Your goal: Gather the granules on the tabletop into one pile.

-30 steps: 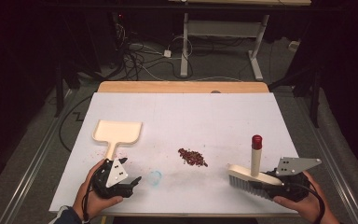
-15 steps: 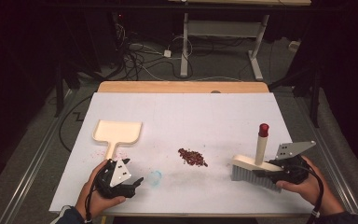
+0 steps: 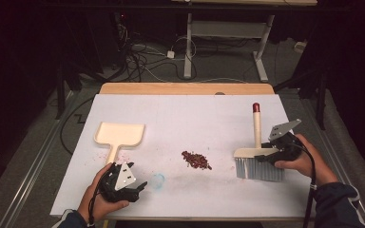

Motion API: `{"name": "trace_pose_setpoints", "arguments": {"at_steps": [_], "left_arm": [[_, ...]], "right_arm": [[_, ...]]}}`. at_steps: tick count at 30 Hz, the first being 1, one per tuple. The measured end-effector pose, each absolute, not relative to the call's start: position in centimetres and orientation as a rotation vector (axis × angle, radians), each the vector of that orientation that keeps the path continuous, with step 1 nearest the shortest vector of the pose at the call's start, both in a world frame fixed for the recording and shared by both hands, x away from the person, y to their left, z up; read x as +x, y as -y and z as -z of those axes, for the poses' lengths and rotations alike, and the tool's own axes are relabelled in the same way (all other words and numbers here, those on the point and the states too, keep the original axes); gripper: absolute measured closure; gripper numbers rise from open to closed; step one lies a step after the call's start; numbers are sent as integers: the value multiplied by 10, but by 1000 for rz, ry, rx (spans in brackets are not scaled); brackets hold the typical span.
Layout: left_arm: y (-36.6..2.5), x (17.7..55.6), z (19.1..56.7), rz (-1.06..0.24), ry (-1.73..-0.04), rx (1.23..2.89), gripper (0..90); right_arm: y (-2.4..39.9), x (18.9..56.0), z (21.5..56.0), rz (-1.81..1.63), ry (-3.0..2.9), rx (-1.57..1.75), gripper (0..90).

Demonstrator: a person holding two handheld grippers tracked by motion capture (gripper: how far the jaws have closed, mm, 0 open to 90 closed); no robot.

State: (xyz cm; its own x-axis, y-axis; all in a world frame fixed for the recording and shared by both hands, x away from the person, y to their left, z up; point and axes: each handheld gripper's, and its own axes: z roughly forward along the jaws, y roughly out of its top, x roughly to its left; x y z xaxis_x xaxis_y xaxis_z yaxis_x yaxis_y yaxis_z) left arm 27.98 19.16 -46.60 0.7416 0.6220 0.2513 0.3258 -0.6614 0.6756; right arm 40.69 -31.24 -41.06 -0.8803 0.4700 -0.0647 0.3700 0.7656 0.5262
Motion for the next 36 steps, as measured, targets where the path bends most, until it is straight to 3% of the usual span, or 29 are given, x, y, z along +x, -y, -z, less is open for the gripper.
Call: {"name": "trace_pose_setpoints", "arguments": {"at_steps": [15,29,36], "left_arm": [[-192,280,466,-629,-707,2321,220],[-193,279,465,-638,-704,2321,220],[-193,279,465,-648,-708,2317,220]], "right_arm": [[313,436,427,-791,-2420,1066,504],[293,440,452,-798,-2328,1203,474],[290,435,442,-867,-2249,1189,414]]}}
